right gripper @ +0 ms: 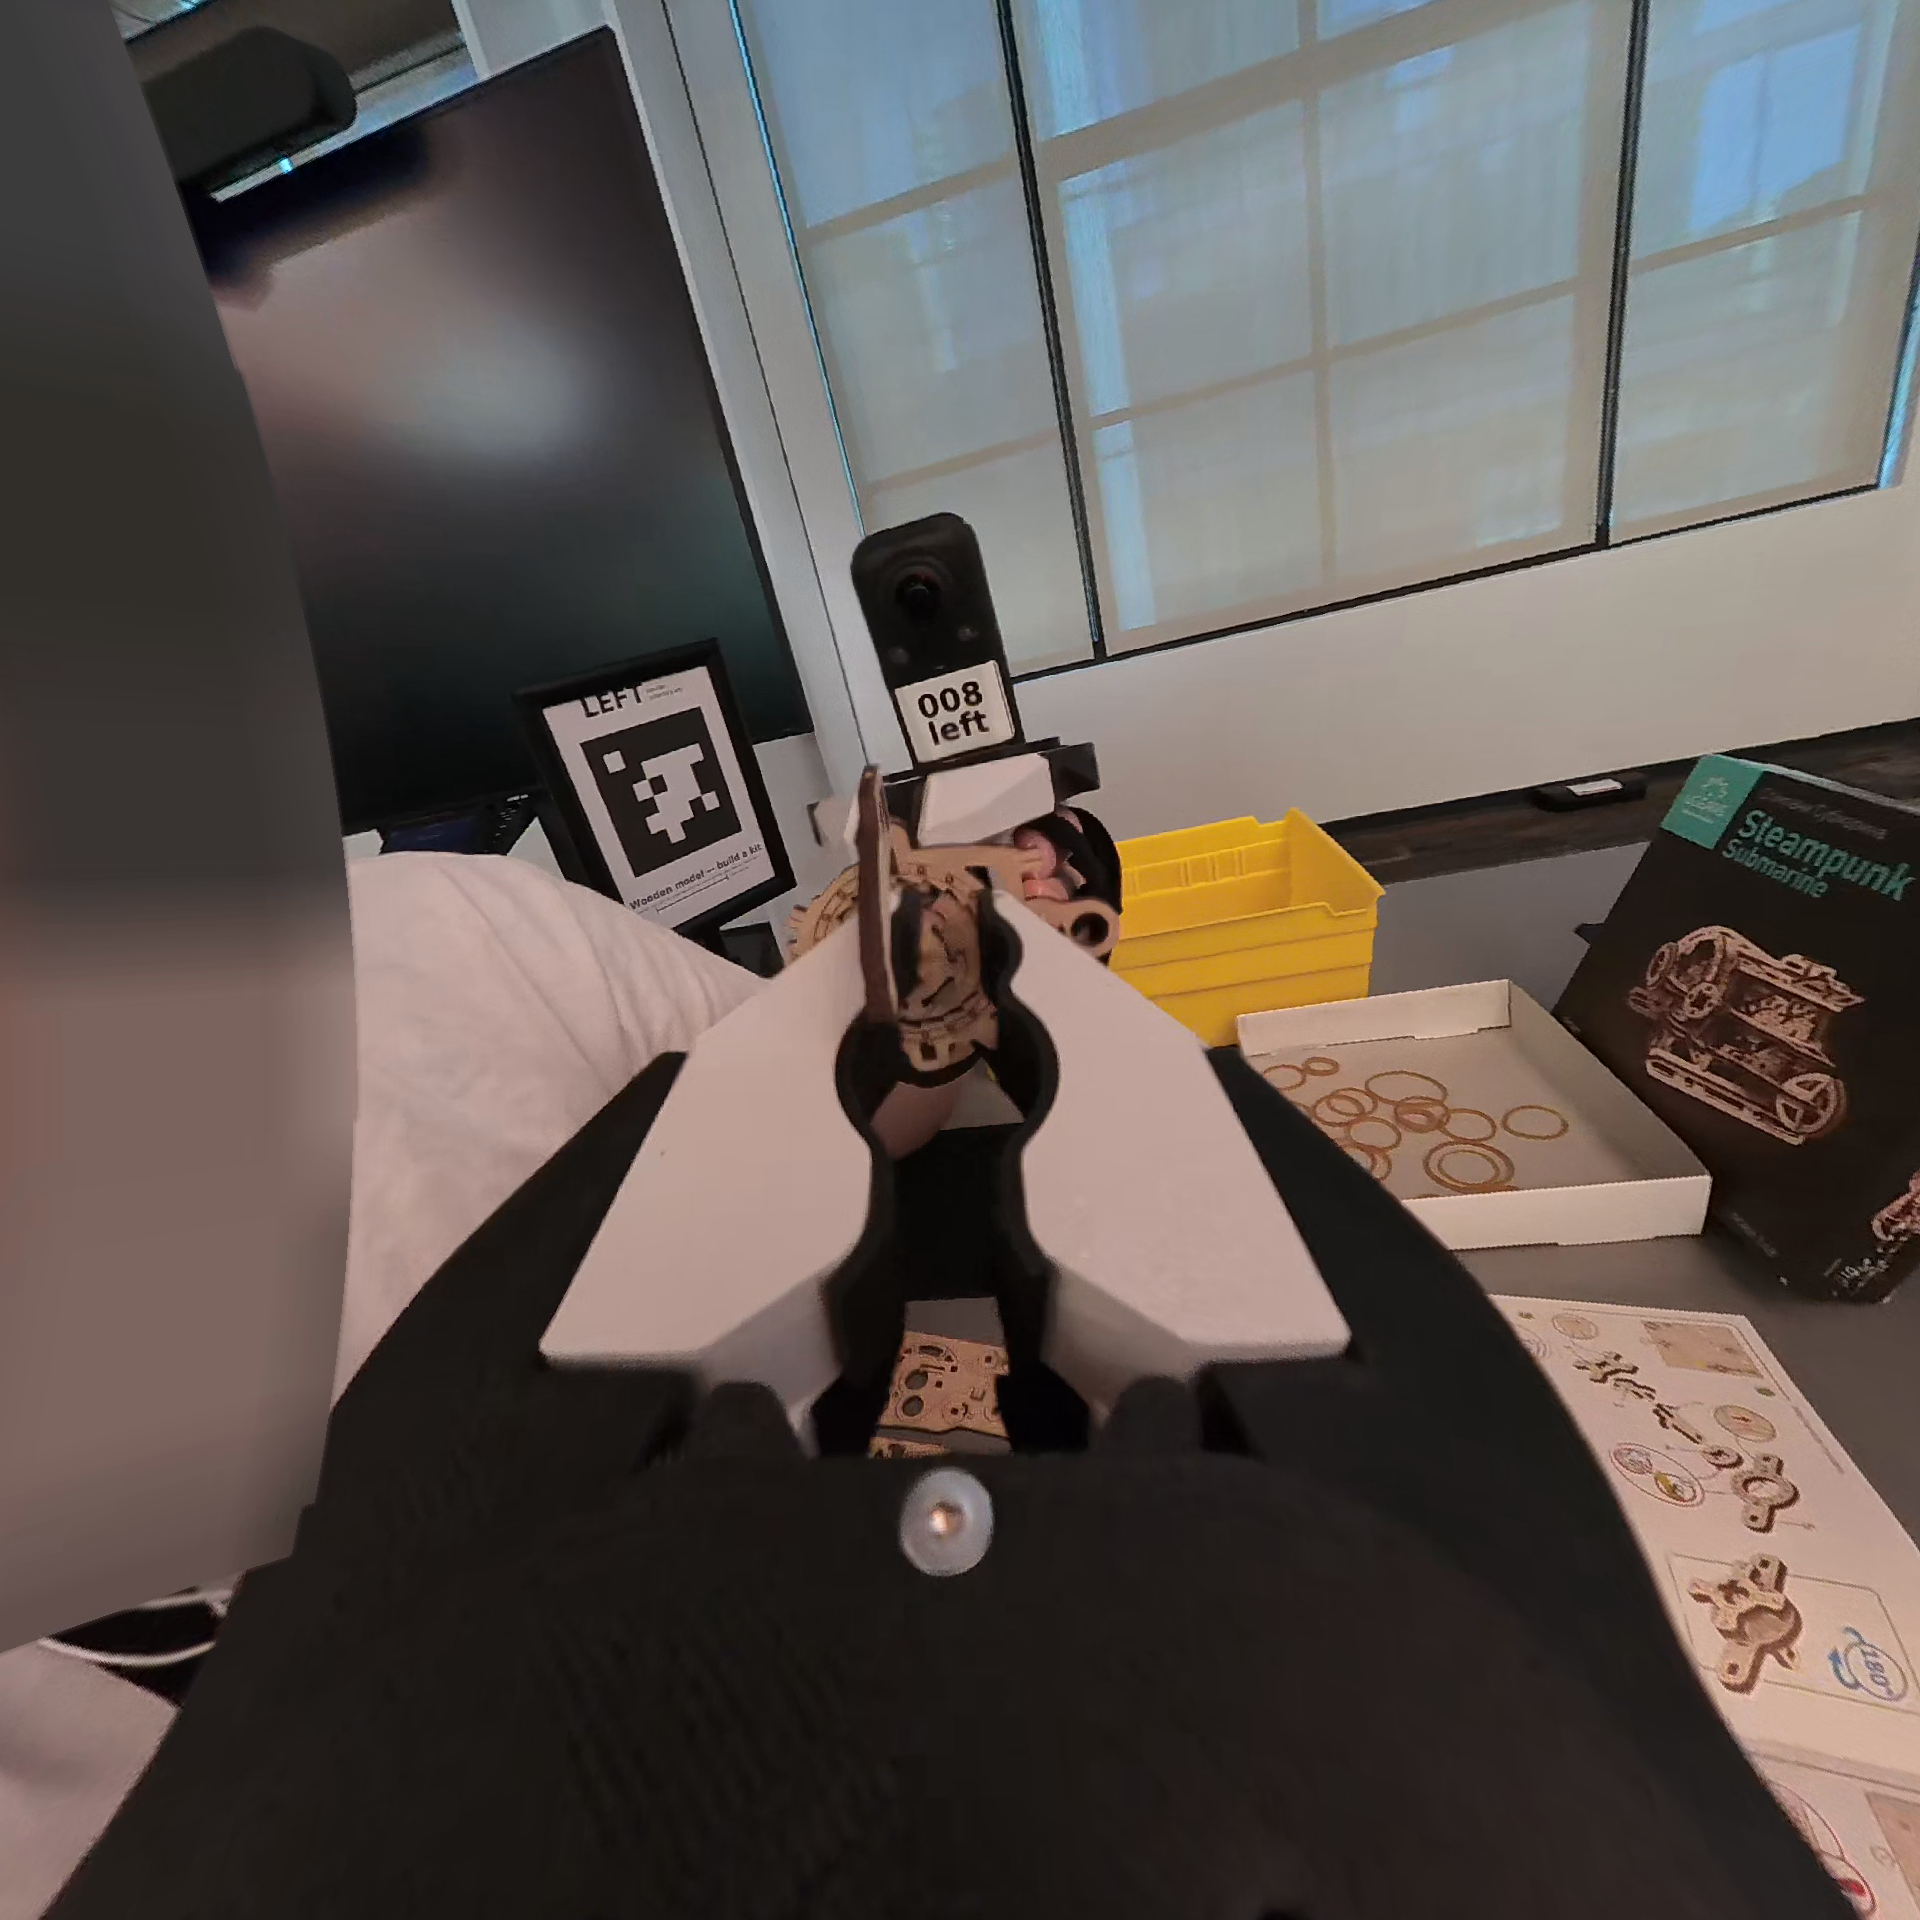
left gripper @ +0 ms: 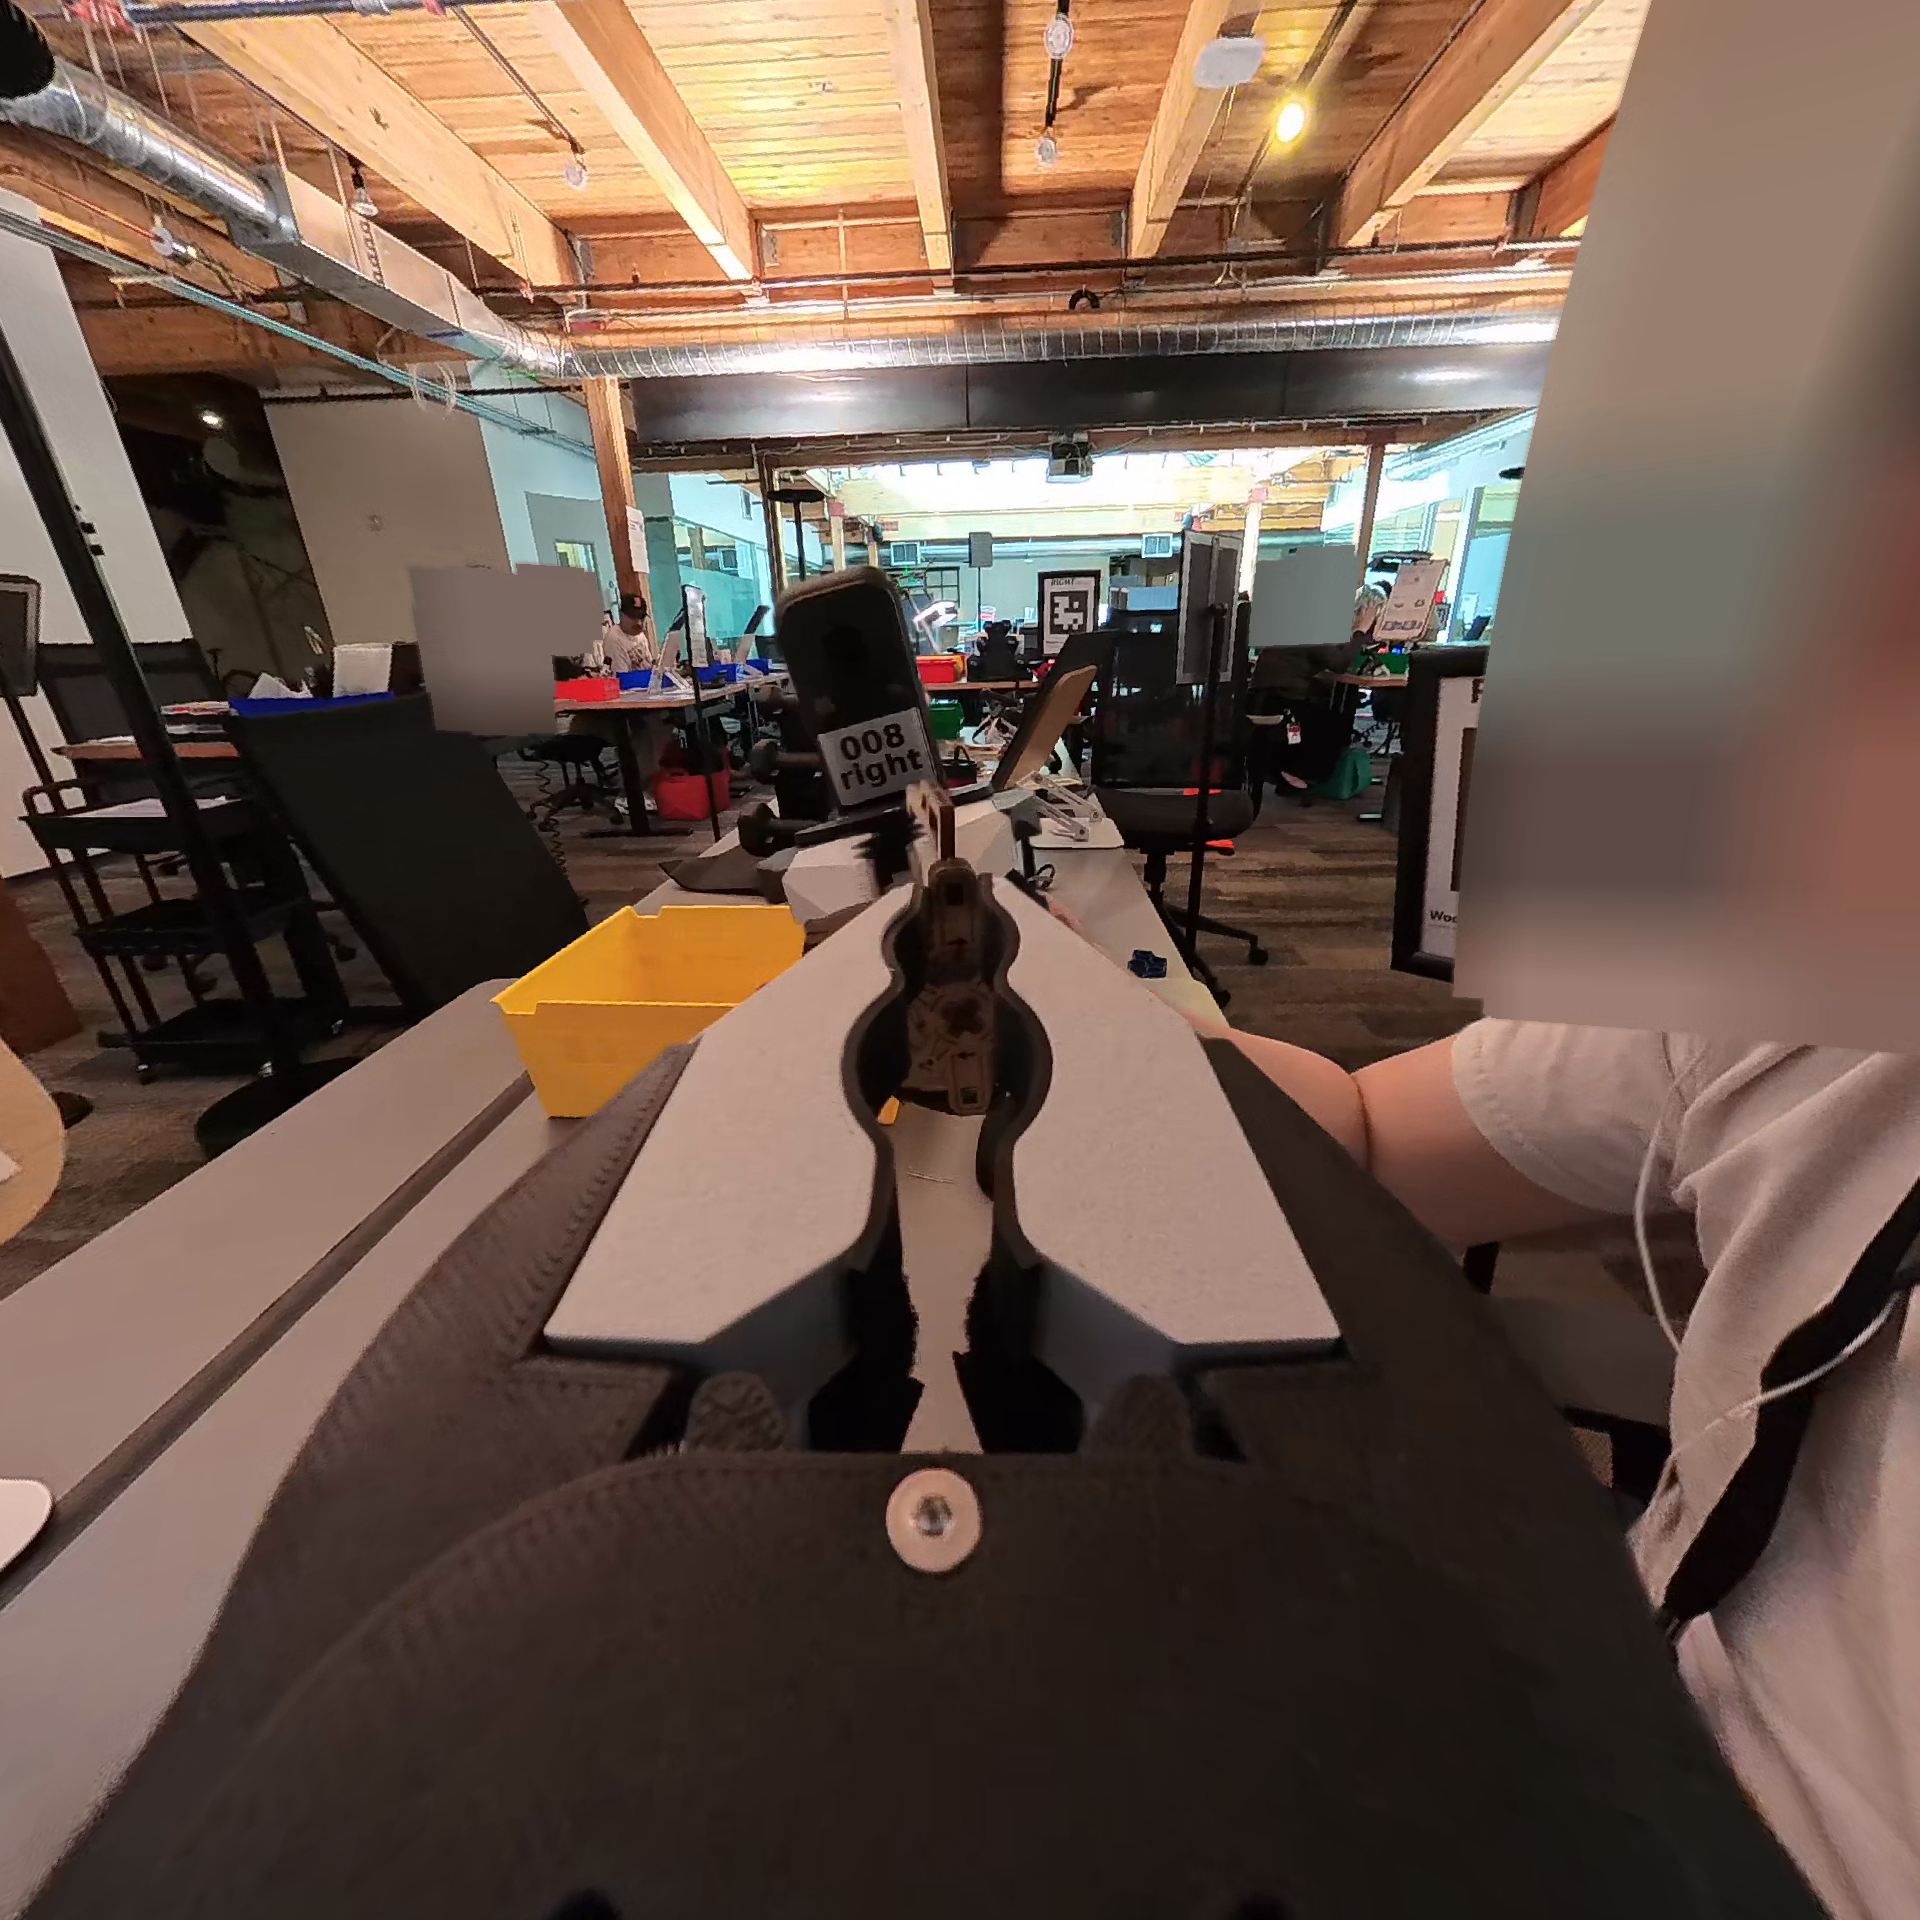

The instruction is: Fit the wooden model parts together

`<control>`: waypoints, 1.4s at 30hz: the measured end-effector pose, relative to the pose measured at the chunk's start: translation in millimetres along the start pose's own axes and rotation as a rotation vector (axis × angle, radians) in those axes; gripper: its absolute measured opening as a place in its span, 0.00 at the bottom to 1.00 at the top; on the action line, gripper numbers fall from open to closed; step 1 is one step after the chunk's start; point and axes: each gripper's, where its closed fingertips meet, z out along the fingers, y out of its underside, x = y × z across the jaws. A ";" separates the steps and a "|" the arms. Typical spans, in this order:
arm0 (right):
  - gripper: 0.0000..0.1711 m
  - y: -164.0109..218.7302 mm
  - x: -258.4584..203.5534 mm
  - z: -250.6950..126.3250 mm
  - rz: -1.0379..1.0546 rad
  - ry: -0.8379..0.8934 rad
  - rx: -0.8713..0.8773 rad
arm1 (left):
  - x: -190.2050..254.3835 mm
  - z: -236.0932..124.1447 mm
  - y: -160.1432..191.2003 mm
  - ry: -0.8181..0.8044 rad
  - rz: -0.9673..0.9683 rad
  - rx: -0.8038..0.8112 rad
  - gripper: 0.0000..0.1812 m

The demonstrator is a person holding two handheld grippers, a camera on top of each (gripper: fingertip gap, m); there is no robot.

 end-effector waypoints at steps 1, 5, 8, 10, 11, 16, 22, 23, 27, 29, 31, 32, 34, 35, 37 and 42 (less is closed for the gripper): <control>0.07 0.3 1.1 -0.8 0.005 0.007 -0.001 | -1.0 -0.8 -1.7 0.000 -0.009 0.012 0.03; 0.08 -0.1 8.7 -3.2 0.027 0.030 0.018 | -5.8 -4.5 -6.8 0.003 -0.044 0.049 0.04; 0.11 -0.4 10.8 0.0 0.080 0.005 0.048 | -12.9 -4.5 -1.8 -0.021 -0.050 0.032 0.03; 0.11 4.2 15.3 3.3 0.104 0.015 0.041 | -13.5 -3.4 0.5 -0.016 -0.065 0.030 0.04; 0.11 5.5 17.1 4.1 0.116 0.017 0.045 | -14.7 -3.4 1.4 -0.020 -0.071 0.028 0.03; 0.02 7.1 17.3 3.4 0.175 -0.026 0.070 | -20.3 -4.1 6.0 -0.039 -0.080 -0.004 0.03; 0.04 8.6 31.5 -1.5 0.157 0.027 0.076 | -28.1 -8.0 2.0 -0.062 -0.109 0.016 0.03; 0.05 7.6 35.6 -3.2 0.164 0.041 0.088 | -29.8 -10.2 -0.3 -0.068 -0.117 0.023 0.03; 0.07 4.7 40.7 -6.1 0.194 0.047 0.123 | -35.8 -17.6 -6.0 -0.094 -0.129 0.018 0.03; 0.08 4.5 39.1 -4.0 0.195 0.047 0.121 | -36.8 -18.8 -5.6 -0.095 -0.142 0.004 0.03; 0.09 0.4 30.1 -0.9 0.195 0.010 0.134 | -39.0 -19.2 -3.0 -0.104 -0.158 -0.012 0.03; 0.09 -1.1 27.3 0.5 0.198 0.002 0.139 | -39.3 -19.2 -2.5 -0.100 -0.165 -0.013 0.03; 0.08 -0.8 26.6 3.5 0.186 0.021 0.133 | -39.0 -18.7 -1.7 -0.092 -0.183 -0.011 0.04; 0.08 -0.5 26.5 5.1 0.176 0.030 0.133 | -38.7 -18.4 -1.4 -0.088 -0.190 -0.011 0.03; 0.07 -1.4 23.5 8.3 0.173 0.022 0.146 | -36.4 -16.9 -0.5 -0.073 -0.201 -0.010 0.03; 0.04 -4.6 20.1 10.6 0.162 0.010 0.182 | -33.3 -13.5 2.1 -0.060 -0.205 -0.012 0.03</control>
